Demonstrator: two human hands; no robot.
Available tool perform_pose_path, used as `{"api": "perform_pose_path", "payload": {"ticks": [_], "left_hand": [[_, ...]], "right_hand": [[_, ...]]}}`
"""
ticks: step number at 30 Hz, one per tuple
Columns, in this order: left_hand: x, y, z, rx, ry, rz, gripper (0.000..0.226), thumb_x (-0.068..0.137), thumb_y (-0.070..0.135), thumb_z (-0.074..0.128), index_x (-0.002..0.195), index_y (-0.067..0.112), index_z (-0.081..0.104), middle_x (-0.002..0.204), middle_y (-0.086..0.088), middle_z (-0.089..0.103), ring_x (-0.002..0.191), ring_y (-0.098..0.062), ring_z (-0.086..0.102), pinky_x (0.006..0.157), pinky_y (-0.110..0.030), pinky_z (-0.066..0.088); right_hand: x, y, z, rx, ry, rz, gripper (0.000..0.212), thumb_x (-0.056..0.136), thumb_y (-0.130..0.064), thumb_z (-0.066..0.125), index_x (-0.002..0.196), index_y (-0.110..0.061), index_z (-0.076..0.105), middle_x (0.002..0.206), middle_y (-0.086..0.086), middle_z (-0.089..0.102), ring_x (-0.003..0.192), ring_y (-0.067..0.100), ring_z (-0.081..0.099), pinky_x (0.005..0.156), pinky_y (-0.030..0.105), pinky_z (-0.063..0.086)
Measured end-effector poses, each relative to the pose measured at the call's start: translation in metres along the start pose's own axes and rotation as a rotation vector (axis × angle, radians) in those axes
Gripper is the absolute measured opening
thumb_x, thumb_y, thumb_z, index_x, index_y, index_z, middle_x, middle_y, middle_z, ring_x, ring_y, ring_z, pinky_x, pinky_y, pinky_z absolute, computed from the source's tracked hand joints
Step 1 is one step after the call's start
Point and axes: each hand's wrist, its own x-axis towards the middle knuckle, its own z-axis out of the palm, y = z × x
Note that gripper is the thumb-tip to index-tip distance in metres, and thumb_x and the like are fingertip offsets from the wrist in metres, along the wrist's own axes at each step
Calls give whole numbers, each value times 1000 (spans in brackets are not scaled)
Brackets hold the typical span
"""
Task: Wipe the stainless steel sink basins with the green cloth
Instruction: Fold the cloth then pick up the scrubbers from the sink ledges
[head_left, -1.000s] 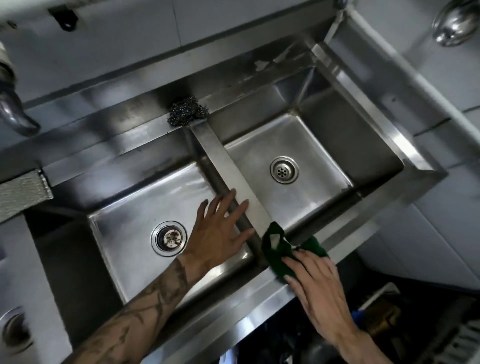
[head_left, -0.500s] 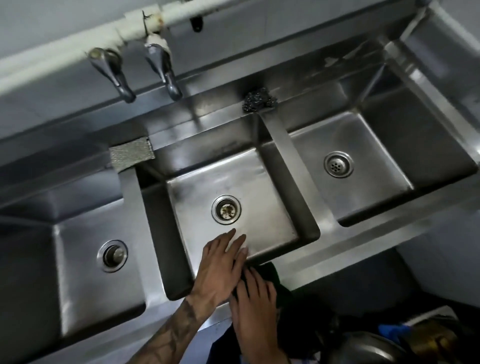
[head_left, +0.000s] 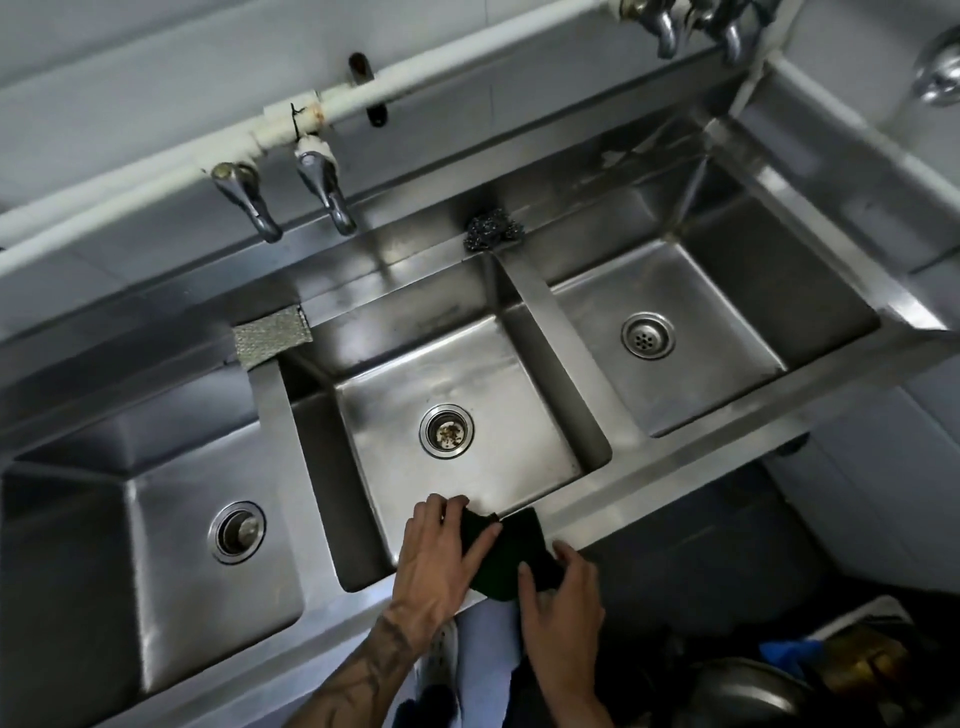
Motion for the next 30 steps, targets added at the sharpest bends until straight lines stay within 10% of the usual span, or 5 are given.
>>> {"api": "perform_pose_path", "payload": {"ticks": [8,15,20,30], "left_hand": [[-30,-60,-15,-208,-14,46,62,95,80,38,112,23,52,103,9,42,99,-19,47,91,-35,45],[-39,-84,-65,-387,-134,112,34,99,42,70,90,25,41,88,3,52,79,-14,51,74,-34,42],[-47,-52,-127,-429,-241,247,35,96,48,72,92,29,43,87,3,63,82,-15,61,73,-37,50],[-102,70,-188,-517,-272,619,29,94,46,72,88,30,49,92,7,67,84,-8,64,69,-25,49]], "right_hand": [[-43,-9,32,-89,-52,-138,16,99,-48,52,109,-36,54,107,-17,53,93,3,56,76,13,36],[-91,-44,36,-87,232,-193,13,96,-44,61,99,-32,61,117,-19,50,100,3,52,85,29,43],[-136,-75,-5,45,299,-213,14,102,-50,48,101,-37,53,101,-22,57,101,8,53,95,29,40],[-226,-90,-138,525,507,-156,8,93,-27,71,88,-22,67,80,-10,67,74,1,59,69,19,48]]}}
